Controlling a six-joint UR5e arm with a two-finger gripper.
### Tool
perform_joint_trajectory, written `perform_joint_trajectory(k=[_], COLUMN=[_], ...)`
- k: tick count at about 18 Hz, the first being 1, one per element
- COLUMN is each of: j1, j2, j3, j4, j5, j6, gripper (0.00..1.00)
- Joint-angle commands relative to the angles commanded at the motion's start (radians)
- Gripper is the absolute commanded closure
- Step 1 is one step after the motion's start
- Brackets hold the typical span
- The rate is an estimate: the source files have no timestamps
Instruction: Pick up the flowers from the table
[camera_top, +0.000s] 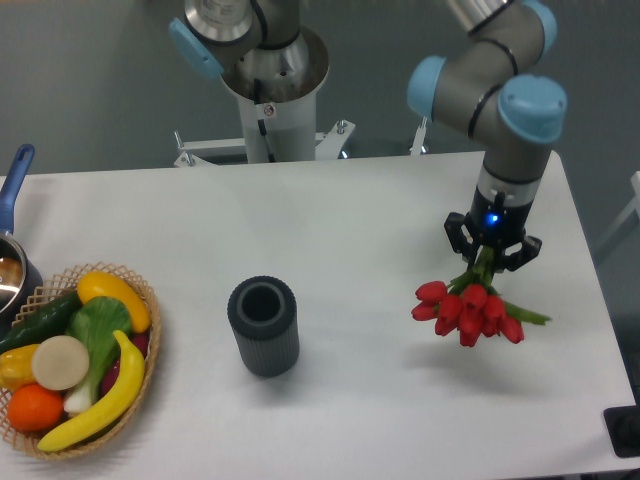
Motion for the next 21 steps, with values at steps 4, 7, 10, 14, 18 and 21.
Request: perform_joint_trajectory(k=[4,7,10,14,18,21], j1=[0.003,0.002,0.011,0.02,0.034,0.048], j2=[0.035,0.066,0.094,0.104,0.109,0.12], j3=[0.026,0.031,0.031,0.029,0.028,0.025], j4=[0.0,0.0,0.0,-0.002,0.0,0.0], j5=[-0.186,-0.275,-0.345,-0.415,-0.442,-0.459], j6=[-0.081,-0.132,-0.141,-0.158,-0.158,-0.158], gripper=[0.63,0.63,0.63,0.63,0.63,0.63])
